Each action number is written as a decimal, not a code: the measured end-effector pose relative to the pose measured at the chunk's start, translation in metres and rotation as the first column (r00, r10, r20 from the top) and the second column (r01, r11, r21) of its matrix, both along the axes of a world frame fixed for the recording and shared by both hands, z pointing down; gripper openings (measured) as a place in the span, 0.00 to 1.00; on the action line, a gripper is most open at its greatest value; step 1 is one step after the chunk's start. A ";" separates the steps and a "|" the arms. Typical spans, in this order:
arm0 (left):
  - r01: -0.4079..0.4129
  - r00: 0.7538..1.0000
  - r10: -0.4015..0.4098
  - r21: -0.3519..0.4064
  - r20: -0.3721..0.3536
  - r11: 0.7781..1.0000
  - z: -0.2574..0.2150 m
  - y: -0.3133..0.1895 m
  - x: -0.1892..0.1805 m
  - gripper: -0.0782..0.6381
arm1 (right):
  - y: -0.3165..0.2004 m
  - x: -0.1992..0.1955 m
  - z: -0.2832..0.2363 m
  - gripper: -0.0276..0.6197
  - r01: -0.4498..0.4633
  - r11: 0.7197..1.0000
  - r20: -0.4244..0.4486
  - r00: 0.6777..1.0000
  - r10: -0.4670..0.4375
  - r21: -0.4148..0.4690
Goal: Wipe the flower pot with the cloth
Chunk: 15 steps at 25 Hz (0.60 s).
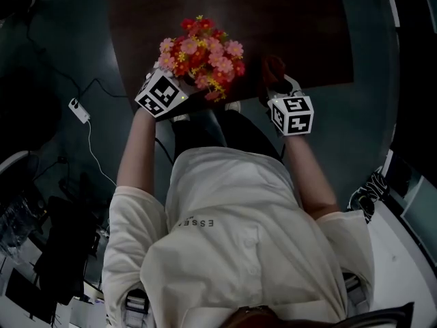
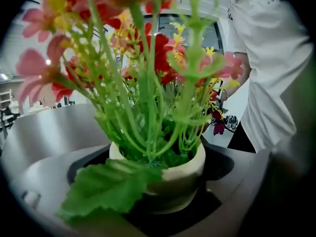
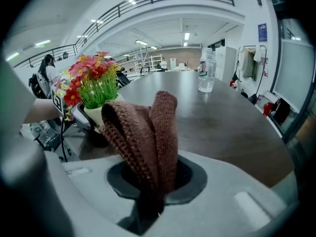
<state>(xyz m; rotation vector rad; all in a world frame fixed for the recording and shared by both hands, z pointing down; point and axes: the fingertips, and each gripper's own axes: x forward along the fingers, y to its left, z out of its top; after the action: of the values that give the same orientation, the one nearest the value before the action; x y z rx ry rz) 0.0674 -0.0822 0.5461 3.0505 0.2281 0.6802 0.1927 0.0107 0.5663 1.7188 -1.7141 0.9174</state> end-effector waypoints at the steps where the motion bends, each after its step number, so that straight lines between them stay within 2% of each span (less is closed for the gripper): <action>1: -0.003 1.000 0.003 -0.006 0.006 1.000 0.001 0.001 0.001 0.85 | -0.001 0.000 0.001 0.11 0.005 1.000 0.001 1.000 -0.005 -0.001; 5: 0.012 1.000 -0.012 -0.009 0.010 1.000 0.001 -0.001 0.002 0.87 | -0.006 -0.004 0.002 0.11 0.015 1.000 0.008 1.000 -0.015 -0.005; 9: 0.066 0.998 -0.065 -0.033 0.015 0.997 -0.003 0.001 -0.004 0.86 | -0.010 -0.012 0.001 0.11 0.040 0.999 0.016 0.999 -0.040 -0.002; 15: 0.190 0.979 -0.197 -0.098 -0.058 0.977 -0.047 0.000 -0.004 0.86 | -0.028 -0.021 -0.017 0.11 0.103 0.994 0.022 0.994 -0.104 0.043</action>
<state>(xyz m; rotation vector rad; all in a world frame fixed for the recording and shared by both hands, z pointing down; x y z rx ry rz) 0.0639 -0.0822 0.4993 2.9574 -0.0372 0.5398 0.1715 -0.0171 0.5497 1.6348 -1.8317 0.8651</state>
